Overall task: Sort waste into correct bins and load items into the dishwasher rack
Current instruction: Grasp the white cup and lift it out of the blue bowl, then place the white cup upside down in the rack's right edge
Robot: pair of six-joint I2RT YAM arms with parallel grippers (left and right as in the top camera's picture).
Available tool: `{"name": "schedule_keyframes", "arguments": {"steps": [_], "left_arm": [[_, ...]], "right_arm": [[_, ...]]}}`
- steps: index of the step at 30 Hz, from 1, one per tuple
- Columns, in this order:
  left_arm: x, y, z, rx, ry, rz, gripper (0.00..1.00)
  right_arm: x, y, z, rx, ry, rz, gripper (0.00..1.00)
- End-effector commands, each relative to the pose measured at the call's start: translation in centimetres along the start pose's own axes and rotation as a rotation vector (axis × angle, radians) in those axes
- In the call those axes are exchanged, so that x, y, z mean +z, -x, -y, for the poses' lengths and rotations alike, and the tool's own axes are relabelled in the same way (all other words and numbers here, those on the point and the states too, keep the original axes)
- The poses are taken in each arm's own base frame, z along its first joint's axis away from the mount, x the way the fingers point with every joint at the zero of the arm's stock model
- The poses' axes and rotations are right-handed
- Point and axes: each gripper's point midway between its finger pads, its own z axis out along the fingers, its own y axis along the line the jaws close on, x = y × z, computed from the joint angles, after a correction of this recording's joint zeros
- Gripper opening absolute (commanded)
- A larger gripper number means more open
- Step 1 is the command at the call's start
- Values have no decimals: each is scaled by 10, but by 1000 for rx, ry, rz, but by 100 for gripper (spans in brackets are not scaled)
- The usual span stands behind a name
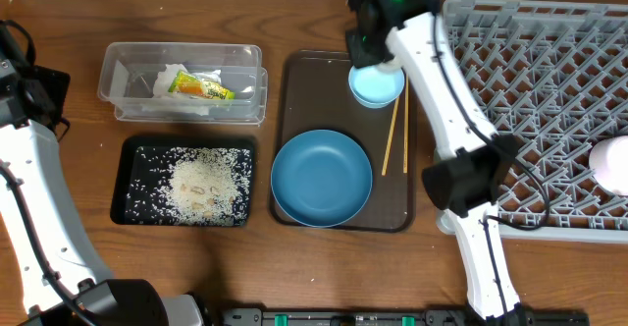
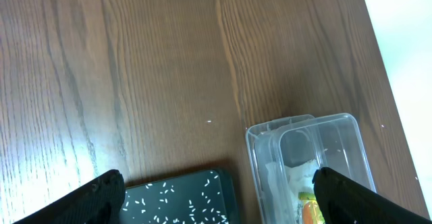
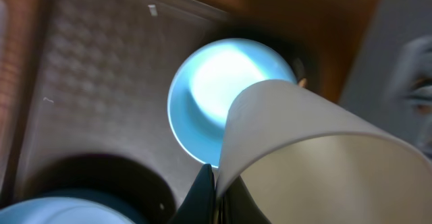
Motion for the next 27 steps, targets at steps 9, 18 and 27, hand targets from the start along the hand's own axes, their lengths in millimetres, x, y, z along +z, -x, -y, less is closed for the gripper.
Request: {"name": "schedule_keyframes", "arguments": {"steps": [9, 18, 27], "left_arm": [[0, 2, -2, 4, 7, 3, 92], [0, 2, -2, 4, 7, 3, 92], [0, 2, -2, 4, 7, 3, 92]], "right_arm": [[-79, 16, 165, 196, 404, 215, 1], [-63, -45, 333, 466, 543, 322, 1], [-58, -87, 415, 590, 851, 649, 1]]}}
